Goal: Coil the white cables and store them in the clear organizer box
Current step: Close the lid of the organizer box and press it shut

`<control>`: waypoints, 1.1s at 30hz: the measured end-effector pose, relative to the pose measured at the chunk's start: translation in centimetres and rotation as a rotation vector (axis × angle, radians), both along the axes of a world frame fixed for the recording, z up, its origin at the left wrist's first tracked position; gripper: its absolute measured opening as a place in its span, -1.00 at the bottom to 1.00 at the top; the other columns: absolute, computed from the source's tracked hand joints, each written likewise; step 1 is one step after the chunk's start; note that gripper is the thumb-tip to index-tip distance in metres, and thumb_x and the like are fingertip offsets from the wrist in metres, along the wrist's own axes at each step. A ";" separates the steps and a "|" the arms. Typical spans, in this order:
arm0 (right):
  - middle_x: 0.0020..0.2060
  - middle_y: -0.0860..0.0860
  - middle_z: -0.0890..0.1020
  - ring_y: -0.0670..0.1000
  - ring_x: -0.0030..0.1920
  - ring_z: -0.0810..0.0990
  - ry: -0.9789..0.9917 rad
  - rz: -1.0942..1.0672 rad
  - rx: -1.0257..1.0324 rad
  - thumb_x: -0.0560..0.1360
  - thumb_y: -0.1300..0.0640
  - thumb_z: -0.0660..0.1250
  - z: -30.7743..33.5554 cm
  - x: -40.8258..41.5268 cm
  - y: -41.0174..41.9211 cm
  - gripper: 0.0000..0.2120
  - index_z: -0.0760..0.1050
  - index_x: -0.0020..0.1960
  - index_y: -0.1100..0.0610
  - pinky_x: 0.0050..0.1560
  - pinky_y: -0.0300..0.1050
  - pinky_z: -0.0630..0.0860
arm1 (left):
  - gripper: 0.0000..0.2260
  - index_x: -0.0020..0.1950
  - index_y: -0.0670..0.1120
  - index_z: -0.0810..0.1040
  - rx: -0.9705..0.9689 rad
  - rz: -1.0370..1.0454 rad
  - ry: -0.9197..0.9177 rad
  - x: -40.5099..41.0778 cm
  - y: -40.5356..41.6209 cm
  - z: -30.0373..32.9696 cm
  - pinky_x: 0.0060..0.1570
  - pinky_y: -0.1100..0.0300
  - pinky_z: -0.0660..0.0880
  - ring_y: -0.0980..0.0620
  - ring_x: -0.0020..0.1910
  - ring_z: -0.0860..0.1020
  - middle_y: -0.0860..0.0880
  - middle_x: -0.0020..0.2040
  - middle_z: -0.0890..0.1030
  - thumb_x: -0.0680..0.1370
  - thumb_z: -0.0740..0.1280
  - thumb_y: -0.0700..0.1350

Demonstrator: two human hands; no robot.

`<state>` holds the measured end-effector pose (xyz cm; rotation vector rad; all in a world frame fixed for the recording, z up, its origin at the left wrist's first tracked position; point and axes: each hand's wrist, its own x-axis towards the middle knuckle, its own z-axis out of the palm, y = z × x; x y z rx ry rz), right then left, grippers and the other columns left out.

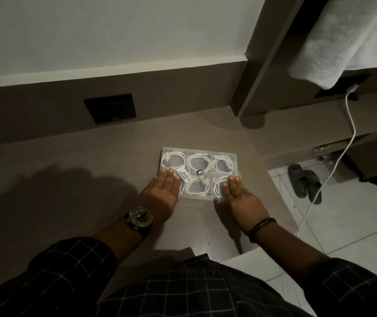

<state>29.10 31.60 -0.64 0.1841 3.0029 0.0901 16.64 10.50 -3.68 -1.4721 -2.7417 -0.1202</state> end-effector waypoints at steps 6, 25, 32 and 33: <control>0.04 0.42 0.60 0.38 0.04 0.61 0.054 0.053 0.095 0.46 0.18 0.03 -0.7 0.2 -0.8 -0.54 0.52 0.13 0.43 -0.17 0.18 0.64 | -0.55 0.22 -0.38 0.49 -0.014 0.001 0.043 0.1 0.5 -0.4 0.04 -0.22 0.53 -0.44 0.18 0.49 -0.43 0.18 0.52 0.47 0.13 -0.11; 0.30 0.37 0.44 0.34 0.29 0.44 -0.056 -0.012 -0.083 0.41 0.17 0.21 -0.1 0.7 0.0 -0.45 0.28 0.36 0.35 0.01 0.19 0.59 | -0.45 0.26 -0.33 0.48 -0.002 0.107 0.076 0.8 0.8 -0.8 0.07 -0.16 0.53 -0.35 0.19 0.52 -0.37 0.22 0.53 0.35 0.50 -0.13; 0.25 0.39 0.47 0.37 0.25 0.47 -0.078 -0.016 -0.104 0.40 0.22 0.22 -0.4 0.3 0.4 -0.48 0.30 0.32 0.37 -0.05 0.21 0.62 | -0.57 0.27 -0.34 0.46 0.051 0.078 0.117 0.6 0.8 -1.3 0.05 -0.17 0.54 -0.38 0.17 0.52 -0.38 0.20 0.54 0.45 0.31 -0.16; 0.25 0.40 0.47 0.37 0.25 0.47 -0.077 -0.017 -0.104 0.41 0.21 0.23 -0.5 0.0 0.5 -0.48 0.30 0.33 0.37 -0.05 0.22 0.62 | -0.58 0.26 -0.35 0.47 0.045 0.073 0.128 0.6 0.9 -1.2 0.05 -0.17 0.55 -0.38 0.17 0.52 -0.39 0.20 0.54 0.46 0.31 -0.18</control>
